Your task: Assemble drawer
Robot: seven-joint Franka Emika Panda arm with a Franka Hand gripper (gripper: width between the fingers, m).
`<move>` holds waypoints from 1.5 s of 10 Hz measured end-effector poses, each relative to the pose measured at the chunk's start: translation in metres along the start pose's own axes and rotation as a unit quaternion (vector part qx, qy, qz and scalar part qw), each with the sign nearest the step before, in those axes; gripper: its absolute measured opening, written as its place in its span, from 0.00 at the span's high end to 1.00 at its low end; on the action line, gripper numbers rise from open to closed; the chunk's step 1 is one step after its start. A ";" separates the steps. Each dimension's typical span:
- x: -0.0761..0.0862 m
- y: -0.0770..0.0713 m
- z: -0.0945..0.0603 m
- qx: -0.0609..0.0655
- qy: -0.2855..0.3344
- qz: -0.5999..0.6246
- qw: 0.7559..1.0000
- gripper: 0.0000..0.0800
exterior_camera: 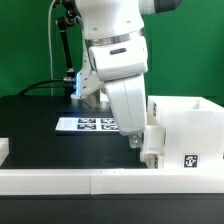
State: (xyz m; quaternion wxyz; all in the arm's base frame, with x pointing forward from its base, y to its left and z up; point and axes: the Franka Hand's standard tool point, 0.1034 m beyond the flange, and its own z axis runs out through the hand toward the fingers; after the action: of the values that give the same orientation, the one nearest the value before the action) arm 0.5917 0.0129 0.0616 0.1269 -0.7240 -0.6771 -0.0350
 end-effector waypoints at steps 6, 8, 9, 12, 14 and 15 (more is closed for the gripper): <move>0.003 0.000 0.002 0.007 -0.009 -0.020 1.000 0.19; 0.023 -0.001 0.004 0.022 -0.008 -0.032 0.999 0.19; 0.024 0.000 0.004 0.022 -0.011 -0.016 1.000 0.19; 0.003 -0.001 0.003 0.024 -0.018 -0.023 0.999 0.19; -0.029 -0.003 -0.005 0.025 -0.021 -0.011 0.999 0.19; -0.036 -0.005 -0.011 0.020 -0.024 -0.005 1.000 0.19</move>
Offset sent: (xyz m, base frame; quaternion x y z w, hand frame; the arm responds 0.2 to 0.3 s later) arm 0.0000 0.0000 0.0000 0.0000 0.0000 0.0000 1.0000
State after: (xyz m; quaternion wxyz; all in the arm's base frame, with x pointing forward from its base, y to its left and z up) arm 0.5851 -0.0245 0.0649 0.1254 -0.7187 -0.6839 -0.0048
